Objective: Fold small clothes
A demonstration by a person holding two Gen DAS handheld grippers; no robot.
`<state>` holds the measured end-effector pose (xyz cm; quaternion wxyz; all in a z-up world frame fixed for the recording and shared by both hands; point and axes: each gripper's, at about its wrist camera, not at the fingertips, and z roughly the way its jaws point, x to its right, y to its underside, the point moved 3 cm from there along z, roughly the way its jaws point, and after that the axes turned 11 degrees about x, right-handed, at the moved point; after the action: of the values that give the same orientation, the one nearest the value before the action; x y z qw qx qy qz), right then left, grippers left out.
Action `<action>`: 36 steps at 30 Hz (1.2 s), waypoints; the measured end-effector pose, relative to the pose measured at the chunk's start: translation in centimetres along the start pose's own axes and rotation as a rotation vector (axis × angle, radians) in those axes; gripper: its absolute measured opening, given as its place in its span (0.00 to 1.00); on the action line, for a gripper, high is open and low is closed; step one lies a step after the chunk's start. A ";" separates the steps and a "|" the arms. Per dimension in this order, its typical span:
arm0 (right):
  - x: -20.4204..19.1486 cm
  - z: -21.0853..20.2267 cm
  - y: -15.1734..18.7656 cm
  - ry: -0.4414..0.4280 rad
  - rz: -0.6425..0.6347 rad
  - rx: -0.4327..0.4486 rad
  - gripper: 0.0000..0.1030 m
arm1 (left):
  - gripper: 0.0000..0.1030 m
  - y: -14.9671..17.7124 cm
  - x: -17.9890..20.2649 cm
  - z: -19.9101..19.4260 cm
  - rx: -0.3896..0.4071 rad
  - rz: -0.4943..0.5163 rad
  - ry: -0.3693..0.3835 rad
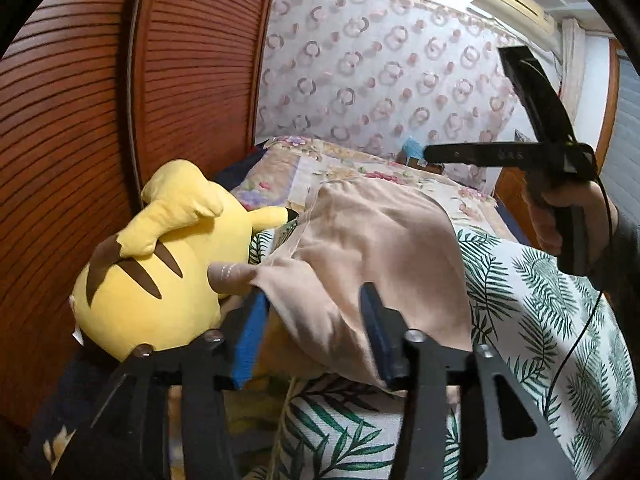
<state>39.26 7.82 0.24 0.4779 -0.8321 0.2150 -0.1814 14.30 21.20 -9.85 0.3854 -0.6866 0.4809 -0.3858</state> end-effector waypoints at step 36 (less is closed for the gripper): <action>-11.1 -29.8 14.8 0.505 0.281 0.238 0.85 | 0.85 -0.6 16.3 -10.1 0.121 0.207 0.207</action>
<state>12.09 -14.36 0.48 0.5236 -0.6612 0.4172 -0.3385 9.28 4.11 -2.63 0.4123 -0.5655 0.5620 -0.4409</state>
